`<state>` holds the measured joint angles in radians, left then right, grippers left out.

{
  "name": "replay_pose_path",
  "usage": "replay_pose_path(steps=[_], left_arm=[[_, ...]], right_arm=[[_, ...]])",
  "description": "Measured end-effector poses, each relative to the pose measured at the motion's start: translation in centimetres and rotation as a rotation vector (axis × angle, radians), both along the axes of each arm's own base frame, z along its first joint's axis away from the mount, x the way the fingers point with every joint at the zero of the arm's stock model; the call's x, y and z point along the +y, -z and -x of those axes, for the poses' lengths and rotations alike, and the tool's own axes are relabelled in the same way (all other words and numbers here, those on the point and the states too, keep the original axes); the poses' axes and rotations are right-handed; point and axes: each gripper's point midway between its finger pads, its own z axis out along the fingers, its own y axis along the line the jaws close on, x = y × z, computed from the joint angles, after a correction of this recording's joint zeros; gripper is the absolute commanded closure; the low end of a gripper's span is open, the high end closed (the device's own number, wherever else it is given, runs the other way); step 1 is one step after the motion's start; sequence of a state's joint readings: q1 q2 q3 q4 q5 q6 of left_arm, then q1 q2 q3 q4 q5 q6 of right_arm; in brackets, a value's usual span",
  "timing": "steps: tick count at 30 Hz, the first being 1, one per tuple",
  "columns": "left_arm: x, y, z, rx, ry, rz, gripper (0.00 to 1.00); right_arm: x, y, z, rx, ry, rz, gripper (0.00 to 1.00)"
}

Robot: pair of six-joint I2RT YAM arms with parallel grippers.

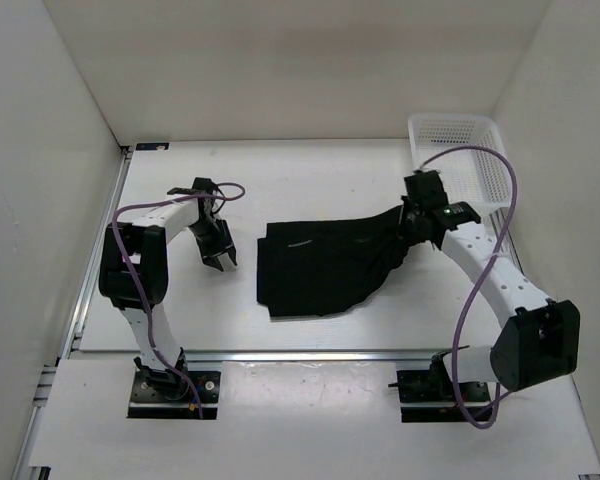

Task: Fold and stack the shorts
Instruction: Fold the shorts

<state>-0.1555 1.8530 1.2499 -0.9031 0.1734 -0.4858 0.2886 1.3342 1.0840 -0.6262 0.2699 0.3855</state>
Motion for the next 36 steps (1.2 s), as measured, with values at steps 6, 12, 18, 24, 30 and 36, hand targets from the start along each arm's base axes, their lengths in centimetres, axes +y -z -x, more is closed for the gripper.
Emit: replay_pose_path(steps=[6, 12, 18, 24, 30, 36], left_arm=[[0.0, 0.0, 0.0, -0.001, 0.007, -0.001, 0.48], [0.0, 0.2, 0.2, 0.003, 0.015, 0.006, 0.48], [-0.2, -0.1, 0.5, -0.004, 0.021, 0.016, 0.48], [0.6, -1.0, 0.5, -0.03, -0.004, 0.021, 0.48], [2.1, -0.5, 0.7, -0.011, -0.053, -0.002, 0.76], [4.7, -0.2, 2.1, 0.017, -0.122, -0.09, 0.9]], right_arm=[[5.8, -5.0, 0.3, -0.099, -0.177, 0.081, 1.0], [11.3, -6.0, 0.6, -0.132, -0.307, 0.186, 1.0], [15.1, -4.1, 1.5, -0.099, -0.421, 0.285, 1.0], [19.8, -5.6, 2.0, -0.148, -0.541, 0.314, 1.0], [25.4, -6.1, 3.0, -0.194, -0.657, 0.32, 1.0], [23.1, -5.0, 2.4, -0.164, -0.606, 0.328, 1.0]])
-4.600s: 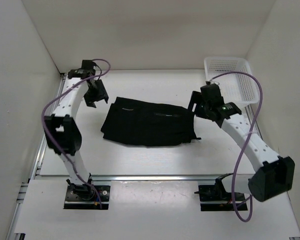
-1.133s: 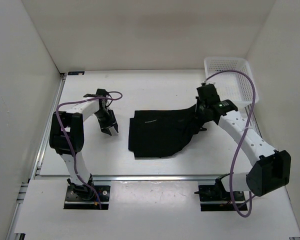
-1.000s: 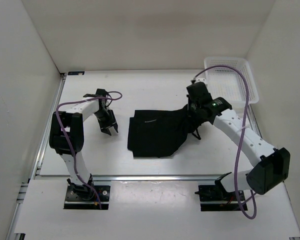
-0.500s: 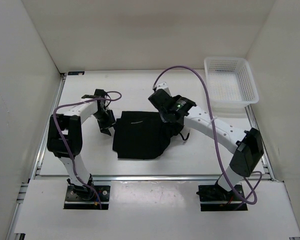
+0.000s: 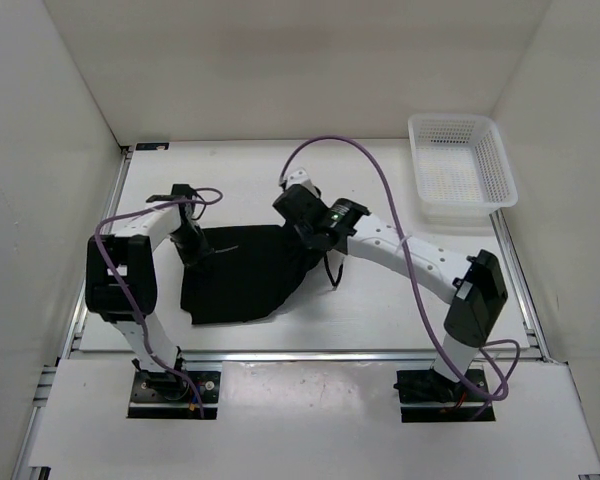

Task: Fold and stack the shorts
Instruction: Fold the shorts

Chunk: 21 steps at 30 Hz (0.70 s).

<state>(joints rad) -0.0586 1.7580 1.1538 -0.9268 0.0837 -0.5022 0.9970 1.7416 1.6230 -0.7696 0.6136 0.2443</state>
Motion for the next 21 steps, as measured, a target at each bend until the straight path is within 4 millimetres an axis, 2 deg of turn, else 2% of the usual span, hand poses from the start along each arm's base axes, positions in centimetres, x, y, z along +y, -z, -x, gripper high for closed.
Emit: replay_pose_path(steps=[6, 8, 10, 14, 17, 21], left_arm=[[4.6, -1.4, -0.4, -0.041, -0.159, -0.103, 0.9], [5.3, -1.4, -0.3, -0.039, -0.188, -0.122, 0.9], [5.2, -1.1, -0.1, -0.027, -0.194, -0.125, 0.9], [3.0, 0.0, 0.3, 0.006, -0.137, -0.116, 0.9], [-0.3, 1.1, 0.8, 0.039, -0.053, -0.095, 0.9], [-4.6, 2.4, 1.8, 0.101, 0.056, -0.068, 0.9]], right_arm=[[-7.2, 2.0, 0.2, 0.041, 0.135, 0.022, 1.0], [-9.3, 2.4, 0.5, 0.049, 0.17, 0.025, 1.0], [-11.2, 2.8, 1.0, 0.056, 0.206, 0.025, 1.0], [-14.5, 3.5, 1.6, 0.065, 0.273, 0.025, 1.0], [-16.2, 4.1, 2.0, 0.074, 0.31, 0.032, 1.0], [-17.4, 4.8, 2.4, 0.084, 0.335, 0.039, 1.0]])
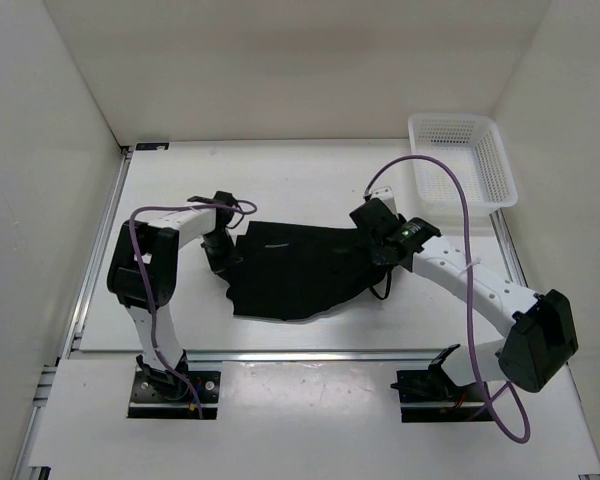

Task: Fold and stack the shorts
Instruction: Fold the shorts

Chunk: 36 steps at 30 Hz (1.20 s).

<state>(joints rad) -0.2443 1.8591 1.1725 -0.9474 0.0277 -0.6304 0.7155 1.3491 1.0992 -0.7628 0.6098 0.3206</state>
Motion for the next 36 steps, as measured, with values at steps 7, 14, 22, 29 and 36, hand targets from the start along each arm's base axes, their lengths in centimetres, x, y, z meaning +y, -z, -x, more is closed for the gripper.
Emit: replay_pose_path(steps=[7, 14, 22, 29, 36], left_arm=[[-2.3, 0.0, -0.1, 0.013, 0.018, 0.036, 0.9], [-2.3, 0.0, -0.1, 0.016, 0.005, 0.039, 0.9], [-2.1, 0.0, -0.2, 0.017, 0.002, 0.043, 0.9], [0.1, -0.1, -0.6, 0.004, -0.038, 0.047, 0.9], [2.4, -0.7, -1.0, -0.018, -0.053, -0.001, 0.9]], right_arm=[[0.2, -1.1, -0.4, -0.022, -0.015, -0.012, 1.0], [8.9, -5.9, -2.2, -0.104, -0.205, -0.064, 1.0], [26.8, -6.5, -0.8, -0.12, -0.532, -0.124, 0.38], [27.7, -7.8, 1.6, -0.127, -0.587, -0.16, 0.06], [15.5, -13.6, -0.8, -0.242, -0.331, -0.318, 0.39]])
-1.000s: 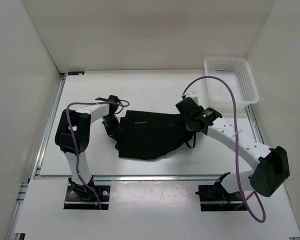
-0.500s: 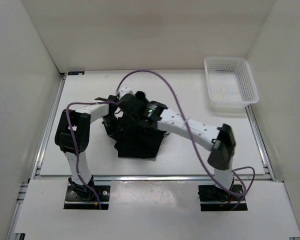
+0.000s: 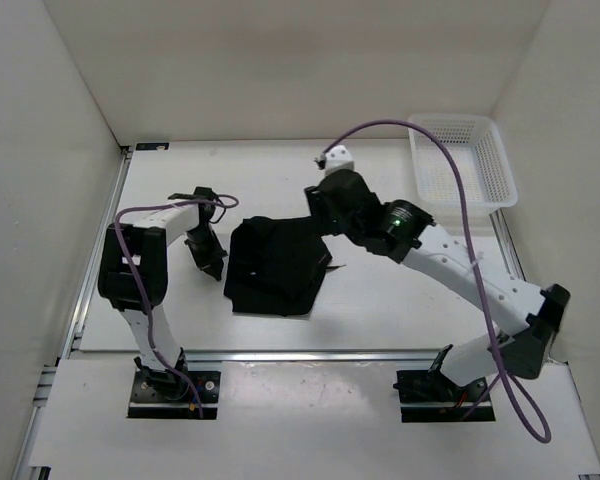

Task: Fold and stack the shorts
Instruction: Fold the shorts

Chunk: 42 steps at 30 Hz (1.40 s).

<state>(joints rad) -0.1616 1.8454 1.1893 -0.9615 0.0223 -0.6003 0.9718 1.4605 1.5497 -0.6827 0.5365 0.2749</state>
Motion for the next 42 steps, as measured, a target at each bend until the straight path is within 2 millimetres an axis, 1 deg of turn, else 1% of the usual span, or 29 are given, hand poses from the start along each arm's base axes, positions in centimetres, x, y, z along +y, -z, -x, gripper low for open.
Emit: replay_pose_path(steps=[1, 2, 3, 4, 5, 8, 11, 14, 16, 20, 23, 24, 25, 27, 28, 29, 30, 34, 37, 39, 41, 42], left_arm=[[0.3, -0.3, 0.0, -0.003, 0.002, -0.007, 0.9], [0.5, -0.8, -0.2, -0.011, 0.002, -0.015, 0.9], [0.8, -1.5, -0.5, -0.026, 0.005, -0.024, 0.89], [1.0, -2.3, -1.0, -0.046, 0.007, -0.03, 0.87], [1.1, -3.1, -1.5, -0.068, 0.009, -0.033, 0.86], [1.4, -6.4, -3.5, -0.165, 0.013, -0.043, 0.81], [1.8, -9.4, -4.9, -0.25, 0.01, -0.044, 0.8], [2.7, -11.4, -5.2, -0.294, -0.007, -0.048, 0.8], [3.3, -12.0, -4.9, -0.296, -0.018, -0.052, 0.8], [4.2, -12.1, -4.3, -0.277, -0.031, -0.061, 0.8], [4.3, -12.1, -4.0, -0.266, -0.023, -0.063, 0.8], [4.3, -12.1, -3.9, -0.264, -0.022, -0.063, 0.8], [4.3, -12.2, -3.9, -0.263, -0.019, -0.064, 0.8], [4.3, -12.2, -3.8, -0.264, -0.018, -0.063, 0.8], [4.3, -12.2, -3.8, -0.264, -0.016, -0.064, 0.8], [4.3, -12.3, -3.8, -0.266, -0.013, -0.064, 0.8], [4.3, -12.3, -3.8, -0.267, -0.012, -0.063, 0.8], [4.2, -12.4, -3.7, -0.27, -0.003, -0.059, 0.8], [4.2, -12.3, -3.5, -0.265, 0.001, -0.055, 0.8], [4.1, -12.3, -3.5, -0.265, 0.006, -0.05, 0.8], [4.0, -12.3, -3.5, -0.266, 0.011, -0.044, 0.8], [4.0, -12.3, -3.5, -0.266, 0.014, -0.042, 0.8]], right_arm=[[-1.5, 0.5, 0.0, 0.014, 0.033, -0.006, 0.43], [-2.1, 1.2, 0.1, 0.033, 0.046, -0.01, 0.43], [-2.5, 2.2, 0.3, 0.061, 0.053, -0.01, 0.41], [-2.5, 3.5, 0.6, 0.097, 0.052, -0.005, 0.25], [-2.2, 4.7, 1.0, 0.135, 0.045, -0.005, 0.18], [-0.5, 8.2, 2.4, 0.274, 0.015, -0.017, 0.07], [1.7, 11.4, 3.7, 0.412, 0.014, -0.062, 0.07], [2.8, 14.5, 5.0, 0.536, 0.056, -0.099, 0.1], [3.4, 16.1, 5.6, 0.605, 0.097, -0.118, 0.1], [4.8, 18.3, 5.8, 0.687, 0.161, -0.165, 0.12], [5.9, 19.3, 5.8, 0.725, 0.186, -0.201, 0.2], [6.2, 19.6, 5.7, 0.734, 0.193, -0.211, 0.24], [6.3, 19.8, 5.6, 0.738, 0.2, -0.218, 0.4], [6.6, 20.3, 5.4, 0.745, 0.212, -0.228, 0.63], [6.7, 20.5, 5.3, 0.747, 0.215, -0.229, 0.84], [6.8, 20.6, 5.2, 0.746, 0.227, -0.233, 0.94], [6.8, 20.6, 5.1, 0.744, 0.232, -0.236, 1.0], [6.4, 20.5, 4.5, 0.71, 0.247, -0.227, 1.0], [5.8, 20.0, 4.1, 0.673, 0.246, -0.201, 1.0], [5.9, 18.8, 3.4, 0.647, 0.232, -0.194, 1.0], [6.6, 16.7, 2.3, 0.615, 0.208, -0.211, 1.0], [7.3, 15.3, 1.4, 0.592, 0.193, -0.232, 0.99]])
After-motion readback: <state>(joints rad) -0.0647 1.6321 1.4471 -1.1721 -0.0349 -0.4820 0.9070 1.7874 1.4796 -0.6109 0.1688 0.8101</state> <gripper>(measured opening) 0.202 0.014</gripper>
